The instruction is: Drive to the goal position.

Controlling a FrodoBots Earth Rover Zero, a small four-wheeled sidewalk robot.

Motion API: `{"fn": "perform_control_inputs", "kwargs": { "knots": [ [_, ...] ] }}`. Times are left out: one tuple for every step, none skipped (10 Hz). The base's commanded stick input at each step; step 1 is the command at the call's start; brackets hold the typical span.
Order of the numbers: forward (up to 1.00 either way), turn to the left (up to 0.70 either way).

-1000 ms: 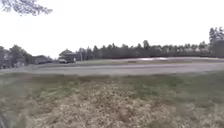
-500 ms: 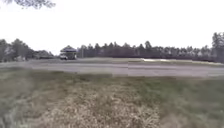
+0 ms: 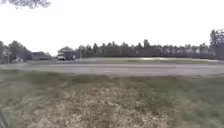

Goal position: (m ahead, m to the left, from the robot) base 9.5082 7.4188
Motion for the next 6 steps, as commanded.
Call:
{"fn": "perform_control_inputs", "kwargs": {
  "knots": [
    [0.50, 0.00],
    [0.50, 0.00],
    [0.50, 0.00],
    [0.50, 0.00],
    [0.50, 0.00],
    [0.50, 0.00]
  ]
}}
